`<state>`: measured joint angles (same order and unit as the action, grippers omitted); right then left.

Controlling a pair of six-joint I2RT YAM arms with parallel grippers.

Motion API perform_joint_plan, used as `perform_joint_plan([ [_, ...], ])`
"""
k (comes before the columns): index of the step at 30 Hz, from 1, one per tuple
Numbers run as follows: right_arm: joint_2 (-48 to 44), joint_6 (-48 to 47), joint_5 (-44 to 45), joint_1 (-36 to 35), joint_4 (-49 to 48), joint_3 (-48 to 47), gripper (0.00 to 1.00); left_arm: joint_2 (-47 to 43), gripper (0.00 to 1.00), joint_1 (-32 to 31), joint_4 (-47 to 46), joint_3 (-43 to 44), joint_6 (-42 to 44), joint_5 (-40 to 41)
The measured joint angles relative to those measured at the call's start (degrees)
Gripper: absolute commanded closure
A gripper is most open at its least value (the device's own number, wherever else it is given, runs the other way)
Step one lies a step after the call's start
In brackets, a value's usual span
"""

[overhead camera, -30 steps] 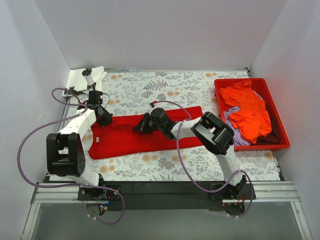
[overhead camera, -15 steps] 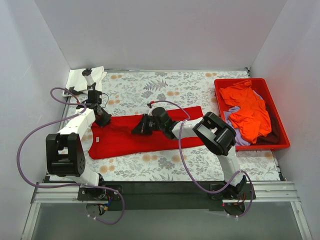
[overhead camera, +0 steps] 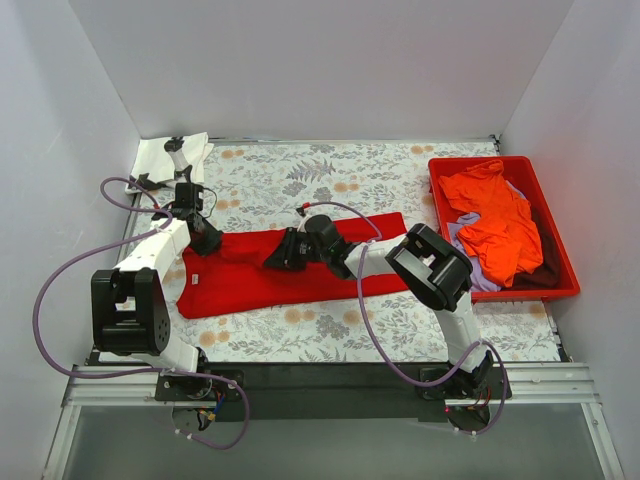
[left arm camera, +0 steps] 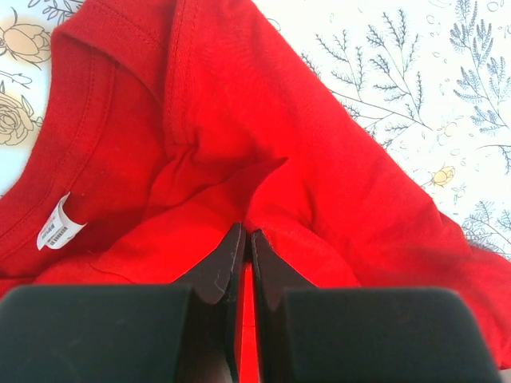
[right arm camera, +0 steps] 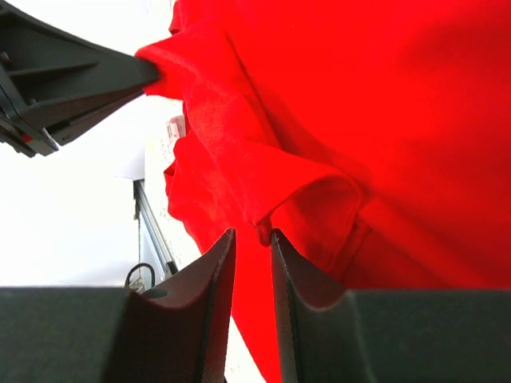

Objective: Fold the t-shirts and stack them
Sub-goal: Fold the tshirt

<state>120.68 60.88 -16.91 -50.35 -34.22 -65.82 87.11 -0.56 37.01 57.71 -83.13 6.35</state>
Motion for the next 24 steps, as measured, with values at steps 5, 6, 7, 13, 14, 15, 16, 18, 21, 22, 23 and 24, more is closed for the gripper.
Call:
perform_joint_plan([
  [5, 0.0, 0.1, 0.3, 0.3, 0.0, 0.0, 0.9, 0.0, 1.0, 0.0, 0.0, 0.0, 0.0, -0.4],
  [6, 0.0, 0.0, 0.2, 0.4, 0.0, 0.0, 0.95, 0.0, 1.0, 0.0, 0.1, 0.0, 0.0, -0.3],
  [7, 0.0, 0.1, 0.2, 0.4, 0.0, 0.0, 0.99, 0.0, 1.0, 0.0, 0.1, 0.0, 0.0, -0.3],
  [13, -0.7, 0.2, -0.4, 0.5, 0.1, 1.1, 0.99, -0.5, 1.0, 0.0, 1.2, 0.0, 0.0, 0.5],
  [14, -1.2, 0.2, -0.5, 0.5, 0.1, 1.8, 0.99, -0.8, 1.0, 0.0, 1.4, 0.0, 0.0, 0.7],
  [15, -1.8, 0.2, -0.6, 0.5, 0.2, 2.6, 0.99, -1.2, 1.0, 0.0, 1.5, -0.3, 0.0, 0.8],
  [16, -2.3, 0.2, -0.9, 0.5, 0.2, 3.2, 0.99, -1.7, 1.0, 0.0, 1.5, -0.6, 0.0, 0.9],
  [18, -2.8, 0.2, -1.3, 0.5, 0.2, 4.0, 0.99, -2.7, 1.0, 0.0, 1.6, -1.5, 0.0, 1.2],
  [21, -2.8, 0.2, -1.8, 0.5, 0.2, 4.3, 0.99, -3.9, 0.99, 0.0, 1.6, -3.3, 0.0, 1.5],
  [22, -2.8, 0.3, -2.2, 0.4, 0.2, 4.5, 0.99, -4.0, 0.98, 0.0, 1.6, -3.7, 0.0, 1.6],
  [23, -2.8, 0.3, -2.5, 0.4, 0.2, 4.6, 0.99, -4.1, 0.98, 0.0, 1.7, -4.1, 0.0, 1.7],
  [24, -2.8, 0.3, -2.7, 0.3, 0.2, 4.7, 0.98, -4.0, 0.97, 0.0, 1.6, -4.5, 0.0, 1.8],
])
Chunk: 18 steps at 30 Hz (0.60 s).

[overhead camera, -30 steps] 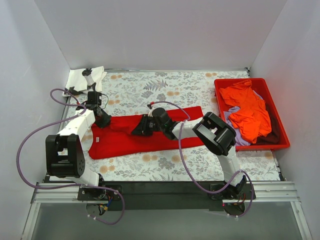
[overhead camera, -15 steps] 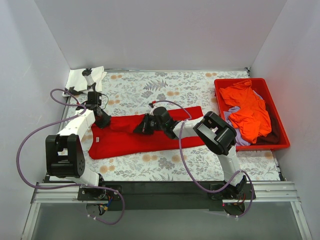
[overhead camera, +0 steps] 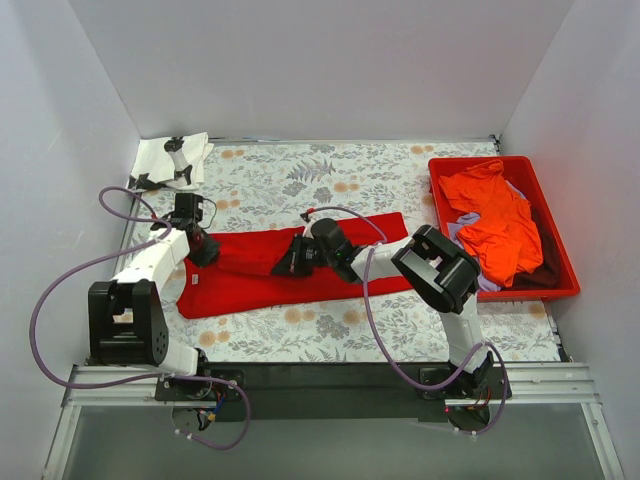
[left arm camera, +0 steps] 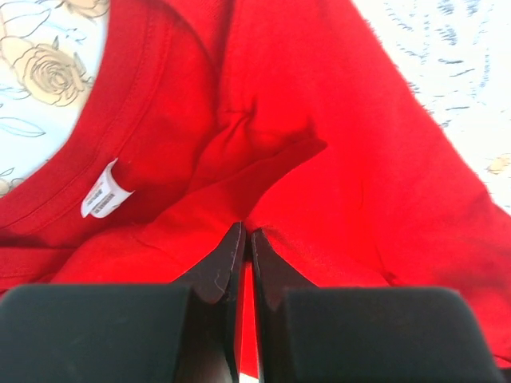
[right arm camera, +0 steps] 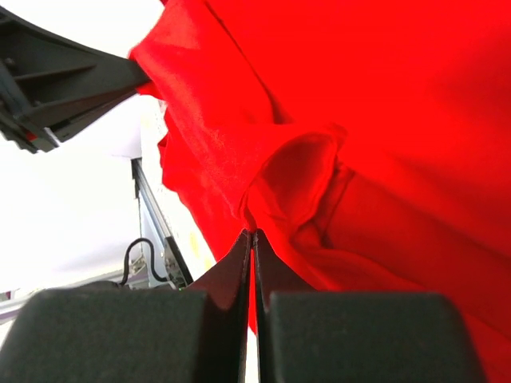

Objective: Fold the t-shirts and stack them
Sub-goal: Fold the tshirt

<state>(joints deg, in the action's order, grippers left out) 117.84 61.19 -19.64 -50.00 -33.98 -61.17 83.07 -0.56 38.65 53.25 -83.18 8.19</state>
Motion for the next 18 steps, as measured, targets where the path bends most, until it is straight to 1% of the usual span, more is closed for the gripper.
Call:
perform_joint_plan([
  [3, 0.0, 0.0, -0.8, -0.3, 0.0, 0.0, 0.96, 0.0, 0.93, 0.0, 0.2, -0.6, 0.0, 0.3],
  [4, 0.0, 0.0, -1.0, -0.4, 0.0, 0.0, 0.94, 0.0, 0.89, 0.0, 0.1, -0.7, -0.1, 0.4],
  [6, 0.0, -0.1, -1.4, -0.5, 0.5, 0.0, 0.89, 0.0, 0.85, 0.0, -0.1, -1.1, -0.2, 0.5],
  [7, 0.0, -0.3, -1.5, -0.5, 0.8, 0.0, 0.87, 0.1, 0.79, 0.0, -0.1, -1.3, -0.2, 0.6],
  [8, 0.0, -0.7, -1.6, -0.7, 1.2, 0.0, 0.79, 0.1, 0.76, 0.0, -0.1, -1.5, -0.1, 0.7],
  [9, 0.0, -1.2, -1.5, -0.7, 1.7, 0.0, 0.77, 0.1, 0.71, 0.0, -0.1, -1.7, -0.1, 0.7],
  [10, -0.1, -1.9, -1.4, -0.7, 2.6, 0.0, 0.75, 0.1, 0.68, 0.0, -0.1, -1.8, -0.1, 0.9],
  [11, -0.2, -2.8, -1.3, -0.8, 3.7, 0.0, 0.73, 0.0, 0.61, 0.0, -0.1, -1.9, -0.2, 1.0],
  [14, -1.9, -6.1, 0.2, -0.8, 8.4, 0.0, 0.71, -0.5, 0.51, 0.0, 0.1, -1.9, -0.1, 1.3],
  [17, -5.5, -9.3, 2.6, -0.8, 13.0, 0.0, 0.7, -2.3, 0.5, 0.0, 0.6, -1.8, 0.0, 1.5],
  [18, -7.3, -10.8, 3.6, -0.8, 14.4, -0.1, 0.7, -3.1, 0.53, 0.0, 0.7, -1.7, 0.0, 1.5],
])
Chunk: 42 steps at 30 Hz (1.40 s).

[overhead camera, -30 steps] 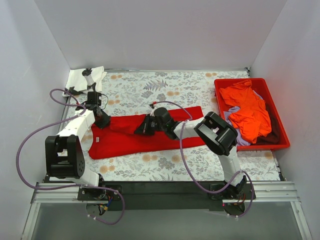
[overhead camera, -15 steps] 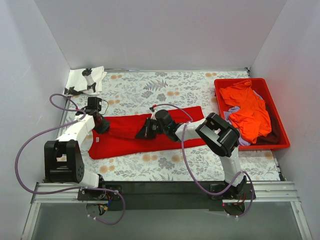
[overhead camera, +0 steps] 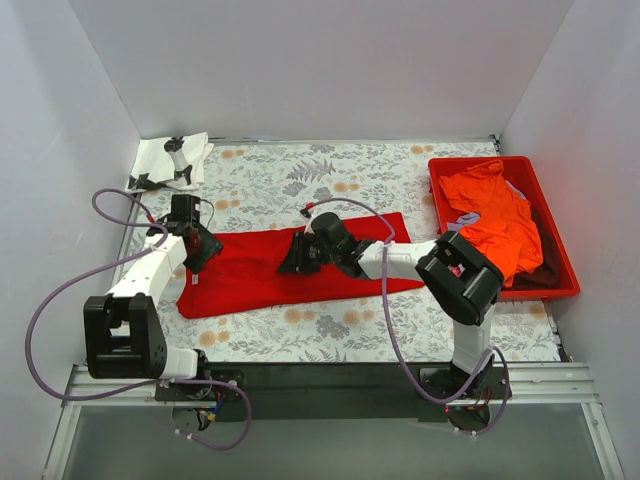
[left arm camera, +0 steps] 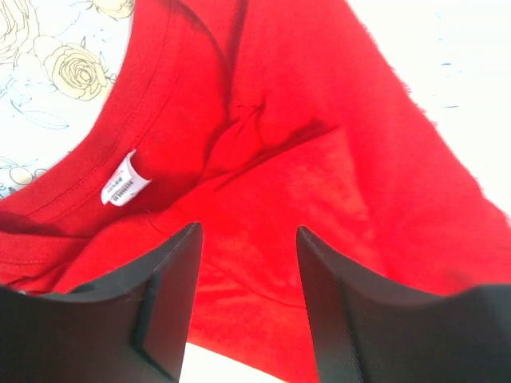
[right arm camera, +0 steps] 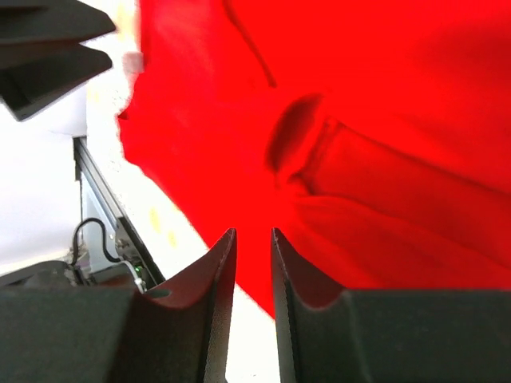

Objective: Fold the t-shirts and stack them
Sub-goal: Fold the tshirt

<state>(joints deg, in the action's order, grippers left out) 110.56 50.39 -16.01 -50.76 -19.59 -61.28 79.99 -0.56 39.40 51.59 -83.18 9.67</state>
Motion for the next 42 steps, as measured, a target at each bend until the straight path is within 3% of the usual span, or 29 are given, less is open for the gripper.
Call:
perform_joint_plan([
  [7, -3.3, -6.1, 0.7, 0.0, 3.3, -6.1, 0.7, -4.0, 0.7, 0.0, -1.8, 0.4, 0.2, -2.6],
  [16, 6.8, -5.5, -3.7, -0.6, -0.3, -15.5, 0.71, 1.0, 0.71, 0.0, -8.2, -3.0, -0.9, -7.2],
  [23, 13.0, -2.7, -1.5, 0.8, -0.3, -14.0, 0.7, 8.5, 0.67, 0.1, -11.1, -3.7, -2.6, -7.0],
  [29, 11.7, -5.9, -1.6, 3.1, 0.1, -13.2, 0.69, 8.6, 0.4, 0.0, -11.9, -2.9, -2.1, -7.8],
  [31, 8.9, -9.8, -1.1, 3.3, 1.7, -12.1, 0.68, 8.0, 0.34, 0.0, -11.8, -2.7, -1.6, -7.8],
  [38, -8.5, -27.0, 4.8, 4.2, 11.5, -6.8, 0.6, -2.0, 0.32, 0.1, -8.1, -2.7, 0.6, -5.3],
  [42, -17.1, -32.6, 10.7, 8.5, 14.8, 0.6, 0.57, -8.7, 0.32, -0.7, -7.6, -3.3, 2.8, -4.5],
])
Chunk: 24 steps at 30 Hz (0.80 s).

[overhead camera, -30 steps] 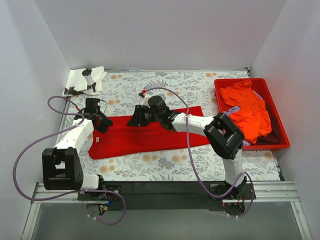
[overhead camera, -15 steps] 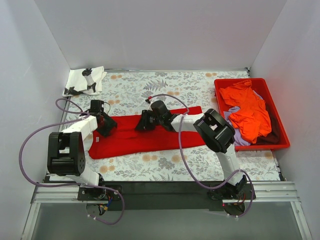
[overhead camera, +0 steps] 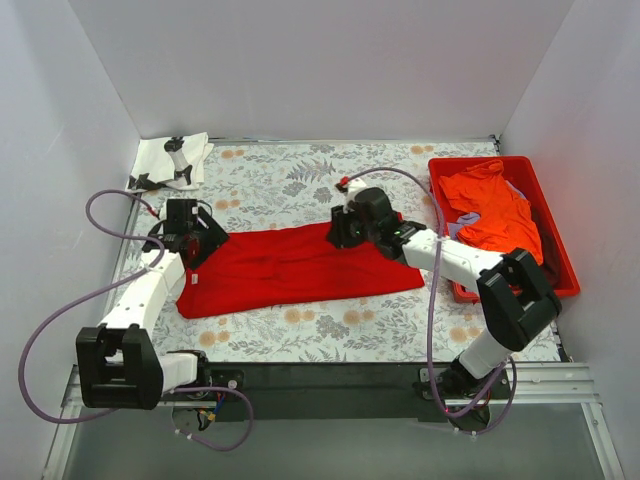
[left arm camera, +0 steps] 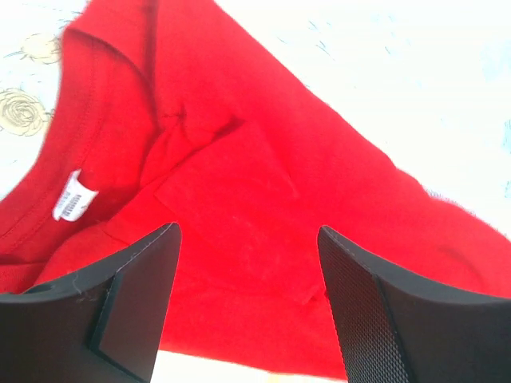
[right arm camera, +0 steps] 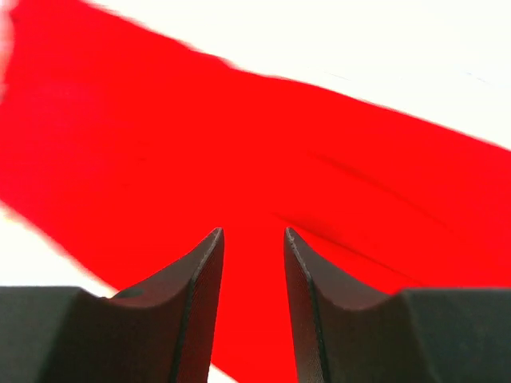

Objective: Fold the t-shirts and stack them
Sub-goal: Fold the tshirt

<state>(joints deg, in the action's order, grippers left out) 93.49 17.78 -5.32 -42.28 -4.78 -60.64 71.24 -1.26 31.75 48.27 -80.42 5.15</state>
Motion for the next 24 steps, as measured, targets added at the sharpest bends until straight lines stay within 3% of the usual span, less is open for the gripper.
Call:
perform_joint_plan([
  [3, -3.5, -1.8, 3.7, 6.1, 2.3, 5.6, 0.57, -1.3, 0.32, -3.8, -0.1, 0.0, 2.3, 0.7],
  [7, -6.7, -2.5, 5.9, 13.6, 5.6, 10.5, 0.57, 1.0, 0.32, -13.9, -0.2, 0.6, 6.6, 2.9],
  [12, -12.1, -2.3, 5.6, 16.7, 7.1, 14.0, 0.57, 7.6, 0.4, -25.1, -2.8, 4.9, 14.9, 3.5],
  [14, -14.1, -1.5, 4.9, 16.8, 6.8, 15.6, 0.58, 11.3, 0.45, -28.3, -4.2, 7.6, 18.4, 3.6],
  [17, -17.0, -0.4, 3.6, 16.8, 6.8, 18.4, 0.58, 17.7, 0.69, -32.0, -5.8, 11.8, 23.8, 4.0],
  [20, -19.9, 0.4, 2.4, 16.8, 7.1, 21.0, 0.58, 24.5, 0.77, -34.1, -6.4, 15.9, 28.9, 4.0],
  [24, -24.5, 1.6, 1.5, 16.8, 7.6, 23.8, 0.58, 30.7, 0.7, -34.7, -6.4, 19.1, 33.9, 4.0],
])
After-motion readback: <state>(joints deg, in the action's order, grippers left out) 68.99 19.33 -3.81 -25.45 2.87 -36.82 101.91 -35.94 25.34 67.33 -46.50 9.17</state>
